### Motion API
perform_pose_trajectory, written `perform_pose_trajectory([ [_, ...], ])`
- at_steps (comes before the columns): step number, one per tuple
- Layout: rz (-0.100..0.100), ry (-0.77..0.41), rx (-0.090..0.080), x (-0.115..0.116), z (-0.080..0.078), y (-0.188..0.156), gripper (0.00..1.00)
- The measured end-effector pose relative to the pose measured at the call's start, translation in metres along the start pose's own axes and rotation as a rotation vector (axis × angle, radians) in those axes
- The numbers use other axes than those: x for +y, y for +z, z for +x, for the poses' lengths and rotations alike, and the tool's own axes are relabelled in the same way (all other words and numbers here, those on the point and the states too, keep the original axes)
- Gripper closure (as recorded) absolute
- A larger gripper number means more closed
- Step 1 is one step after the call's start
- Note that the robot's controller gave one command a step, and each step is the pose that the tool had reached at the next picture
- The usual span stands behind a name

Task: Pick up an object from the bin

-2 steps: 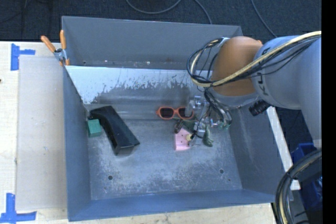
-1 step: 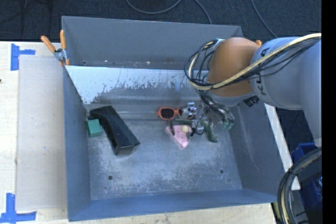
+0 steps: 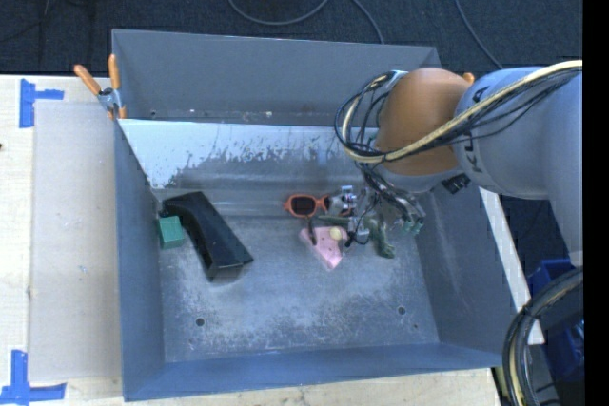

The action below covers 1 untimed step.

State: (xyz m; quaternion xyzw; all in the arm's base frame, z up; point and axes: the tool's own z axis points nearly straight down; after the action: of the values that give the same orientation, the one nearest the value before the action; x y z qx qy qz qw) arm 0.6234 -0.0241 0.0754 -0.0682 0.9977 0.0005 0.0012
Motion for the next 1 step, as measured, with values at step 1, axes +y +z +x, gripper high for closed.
perform_pose_trajectory([
  [1, 0.001, 0.000, -0.003, 0.0000, -0.0016, -0.0059, 1.00],
])
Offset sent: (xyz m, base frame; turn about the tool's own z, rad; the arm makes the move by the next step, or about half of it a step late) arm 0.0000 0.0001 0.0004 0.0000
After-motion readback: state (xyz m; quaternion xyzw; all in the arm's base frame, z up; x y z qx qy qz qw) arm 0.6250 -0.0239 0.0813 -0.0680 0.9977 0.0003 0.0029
